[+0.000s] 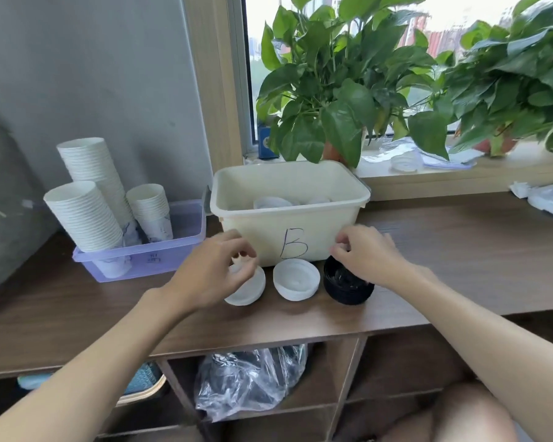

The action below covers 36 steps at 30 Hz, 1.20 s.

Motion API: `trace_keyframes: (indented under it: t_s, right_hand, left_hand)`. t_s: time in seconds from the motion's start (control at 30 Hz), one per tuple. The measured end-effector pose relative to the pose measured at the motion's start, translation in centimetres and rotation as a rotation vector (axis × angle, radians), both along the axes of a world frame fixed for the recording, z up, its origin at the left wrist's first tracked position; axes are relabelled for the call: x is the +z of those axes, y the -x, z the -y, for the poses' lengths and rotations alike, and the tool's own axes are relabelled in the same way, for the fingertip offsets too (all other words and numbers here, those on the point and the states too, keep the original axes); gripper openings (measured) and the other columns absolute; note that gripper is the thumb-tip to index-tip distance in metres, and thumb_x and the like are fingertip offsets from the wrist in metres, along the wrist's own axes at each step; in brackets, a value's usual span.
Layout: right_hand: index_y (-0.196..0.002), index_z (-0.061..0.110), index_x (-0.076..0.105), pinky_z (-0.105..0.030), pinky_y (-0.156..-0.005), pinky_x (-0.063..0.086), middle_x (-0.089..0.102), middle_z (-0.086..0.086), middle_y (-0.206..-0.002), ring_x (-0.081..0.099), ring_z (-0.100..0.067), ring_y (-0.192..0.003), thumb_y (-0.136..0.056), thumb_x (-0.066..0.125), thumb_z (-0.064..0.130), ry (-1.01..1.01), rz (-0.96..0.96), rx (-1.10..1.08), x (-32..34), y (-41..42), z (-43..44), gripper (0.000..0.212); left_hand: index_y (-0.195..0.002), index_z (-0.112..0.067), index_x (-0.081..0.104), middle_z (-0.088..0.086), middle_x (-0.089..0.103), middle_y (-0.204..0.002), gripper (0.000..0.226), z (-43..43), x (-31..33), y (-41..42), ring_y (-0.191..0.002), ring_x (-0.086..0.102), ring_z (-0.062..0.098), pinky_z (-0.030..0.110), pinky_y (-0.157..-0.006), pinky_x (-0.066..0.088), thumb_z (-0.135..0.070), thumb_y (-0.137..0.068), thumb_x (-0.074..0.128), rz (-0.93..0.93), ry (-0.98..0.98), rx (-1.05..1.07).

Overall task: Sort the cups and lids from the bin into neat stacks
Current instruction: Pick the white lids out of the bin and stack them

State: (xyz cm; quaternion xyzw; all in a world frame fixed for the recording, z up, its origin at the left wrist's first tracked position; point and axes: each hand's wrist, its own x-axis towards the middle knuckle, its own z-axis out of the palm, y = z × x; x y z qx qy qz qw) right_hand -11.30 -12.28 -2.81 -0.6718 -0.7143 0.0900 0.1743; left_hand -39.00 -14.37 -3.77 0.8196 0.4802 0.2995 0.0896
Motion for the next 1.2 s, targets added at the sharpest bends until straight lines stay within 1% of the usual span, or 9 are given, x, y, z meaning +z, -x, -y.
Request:
trace_keyframes:
  t_s: [0.17, 0.33, 0.5, 0.63, 0.73, 0.9, 1.0, 1.1, 1.2]
  right_hand:
    - [-0.102, 0.021, 0.061, -0.033, -0.096, 0.032, 0.066, 0.007, -0.1, 0.056, -0.017, -0.1, -0.091, 0.052, 0.042, -0.095, 0.02, 0.188, 1.0, 2.8, 1.2, 0.025]
    - [-0.09, 0.019, 0.065, -0.032, -0.08, 0.049, 0.062, 0.015, -0.083, 0.059, -0.011, -0.086, -0.091, 0.058, 0.029, -0.21, -0.198, 0.3, 3.3, 4.7, 1.9, 0.012]
    - [-0.089, 0.016, 0.066, -0.033, -0.073, 0.05, 0.059, 0.012, -0.075, 0.057, -0.012, -0.075, -0.09, 0.06, 0.022, -0.351, -0.255, 0.297, 6.4, 5.8, -0.8, 0.008]
    - [-0.107, 0.018, 0.06, -0.029, -0.075, 0.048, 0.061, 0.005, -0.093, 0.056, -0.013, -0.084, -0.092, 0.057, 0.027, -0.224, -0.148, 0.27, 7.6, 5.4, -5.0, 0.017]
    - [-0.115, 0.019, 0.055, -0.032, -0.077, 0.051, 0.062, 0.001, -0.103, 0.059, -0.018, -0.09, -0.091, 0.059, 0.031, -0.036, -0.102, 0.258, 7.3, 5.5, -8.7, 0.027]
    - [-0.119, 0.019, 0.053, -0.035, -0.084, 0.049, 0.059, -0.002, -0.109, 0.058, -0.023, -0.097, -0.088, 0.062, 0.036, 0.122, -0.057, 0.215, 5.8, 5.7, -13.5, 0.037]
    - [-0.118, 0.018, 0.054, -0.033, -0.085, 0.046, 0.058, -0.002, -0.109, 0.057, -0.022, -0.098, -0.088, 0.063, 0.036, 0.136, -0.082, 0.217, 4.8, 5.7, -14.9, 0.036]
    - [-0.118, 0.018, 0.055, -0.031, -0.083, 0.044, 0.055, 0.001, -0.109, 0.054, -0.02, -0.098, -0.09, 0.061, 0.031, 0.132, -0.08, 0.196, 4.1, 5.8, -15.9, 0.032]
    - [-0.112, 0.018, 0.056, -0.028, -0.074, 0.042, 0.06, 0.0, -0.11, 0.056, -0.02, -0.097, -0.091, 0.056, 0.028, 0.163, -0.109, 0.198, 3.6, 5.8, -16.4, 0.023]
  left_hand:
    - [-0.105, -0.027, 0.066, -0.011, 0.057, -0.111, 0.03, 0.3, -1.6, 0.5, -0.099, 0.054, 0.01, 0.025, -0.078, 0.036, -0.05, -0.087, 0.065, -0.206, 0.029, 0.015]
    - [-0.082, -0.028, 0.062, -0.014, 0.056, -0.082, 0.025, 0.5, 1.8, -0.6, -0.07, 0.055, 0.007, 0.038, -0.064, 0.05, -0.05, -0.086, 0.051, 0.023, -0.168, 0.013]
    - [-0.082, -0.025, 0.064, -0.012, 0.059, -0.081, 0.021, -2.6, 7.0, -2.0, -0.073, 0.057, 0.01, 0.04, -0.066, 0.052, -0.043, -0.087, 0.054, 0.09, -0.277, 0.02]
    - [-0.09, -0.025, 0.065, -0.007, 0.063, -0.09, 0.012, -7.8, 8.3, -2.3, -0.081, 0.061, 0.014, 0.043, -0.076, 0.055, -0.036, -0.089, 0.06, 0.011, -0.082, 0.106]
    - [-0.107, -0.023, 0.063, 0.0, 0.065, -0.105, 0.021, -11.3, 8.3, -3.1, -0.095, 0.062, 0.019, 0.039, -0.089, 0.051, -0.037, -0.092, 0.061, -0.061, 0.131, 0.14]
    - [-0.137, -0.012, 0.048, 0.006, 0.059, -0.13, 0.052, -15.5, 6.7, -5.0, -0.11, 0.055, 0.02, 0.023, -0.079, 0.033, -0.043, -0.096, 0.059, -0.222, 0.307, 0.188]
    - [-0.139, -0.011, 0.041, 0.008, 0.058, -0.124, 0.058, -16.9, 5.5, -4.9, -0.088, 0.058, 0.019, 0.03, -0.076, 0.046, -0.046, -0.096, 0.058, -0.259, 0.463, 0.182]
    - [-0.14, -0.015, 0.037, 0.001, 0.053, -0.104, 0.059, -17.6, 4.9, -4.8, -0.06, 0.06, 0.014, 0.025, -0.055, 0.052, -0.039, -0.094, 0.063, -0.185, 0.537, 0.165]
    - [-0.143, -0.013, 0.034, 0.0, 0.052, -0.095, 0.066, -17.8, 4.8, -4.8, -0.064, 0.059, 0.012, 0.023, -0.052, 0.047, -0.027, -0.089, 0.069, -0.183, 0.534, 0.168]
